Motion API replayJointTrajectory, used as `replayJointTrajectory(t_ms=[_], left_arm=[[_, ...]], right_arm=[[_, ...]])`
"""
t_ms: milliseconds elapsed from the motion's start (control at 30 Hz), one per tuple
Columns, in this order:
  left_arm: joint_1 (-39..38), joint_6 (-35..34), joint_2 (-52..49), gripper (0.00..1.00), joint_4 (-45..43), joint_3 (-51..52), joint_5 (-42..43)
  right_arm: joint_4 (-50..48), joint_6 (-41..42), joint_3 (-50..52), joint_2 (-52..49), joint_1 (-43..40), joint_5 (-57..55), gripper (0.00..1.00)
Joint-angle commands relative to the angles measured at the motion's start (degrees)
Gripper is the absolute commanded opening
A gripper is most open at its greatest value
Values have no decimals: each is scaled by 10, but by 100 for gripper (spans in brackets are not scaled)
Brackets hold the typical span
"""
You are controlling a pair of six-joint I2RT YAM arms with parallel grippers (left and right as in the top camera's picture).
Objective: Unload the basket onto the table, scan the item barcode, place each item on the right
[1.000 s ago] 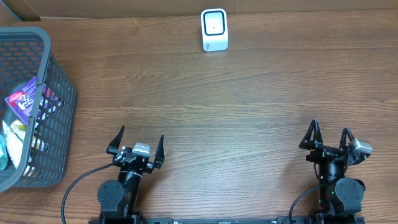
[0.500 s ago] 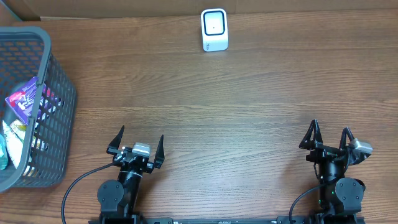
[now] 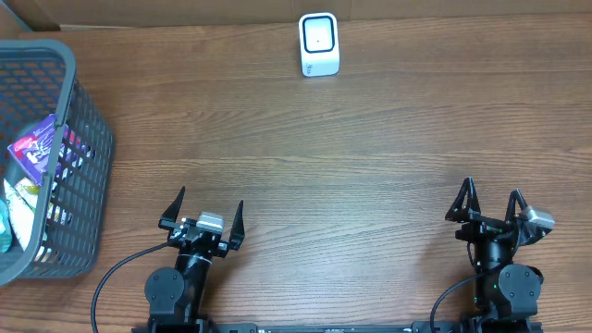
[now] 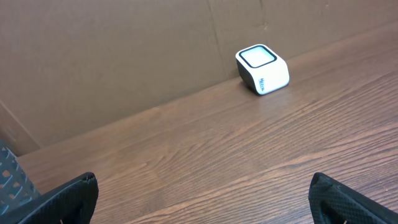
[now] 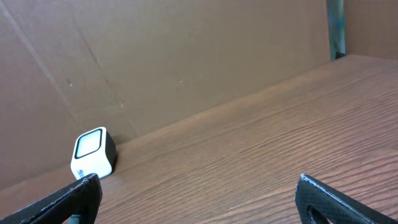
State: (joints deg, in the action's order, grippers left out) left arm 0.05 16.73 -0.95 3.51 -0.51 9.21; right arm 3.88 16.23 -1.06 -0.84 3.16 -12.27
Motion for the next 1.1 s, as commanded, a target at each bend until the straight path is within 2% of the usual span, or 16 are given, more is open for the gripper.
replayJointTrajectory(t_ms=[0,267,567,767,967,1067], left_arm=[[3,15,7,100,0,2,-8],[3,6,7,100,-3,2,-6],[3,-72,7,100,-5,2,-30],[3,-90,7,99,-4,-1,-43],[3,-176,6,100,-1,-27,-54],[3,-187,-4,100,12,-54,-54]], right_arm=[[-4,-6,6,7,5,-5,100],[-5,-7,6,7,5,-7,100],[-5,-17,6,7,5,-28,100],[-5,-18,6,7,5,-28,100],[-5,-17,6,7,5,-27,100],[-5,-17,6,7,5,-27,100]])
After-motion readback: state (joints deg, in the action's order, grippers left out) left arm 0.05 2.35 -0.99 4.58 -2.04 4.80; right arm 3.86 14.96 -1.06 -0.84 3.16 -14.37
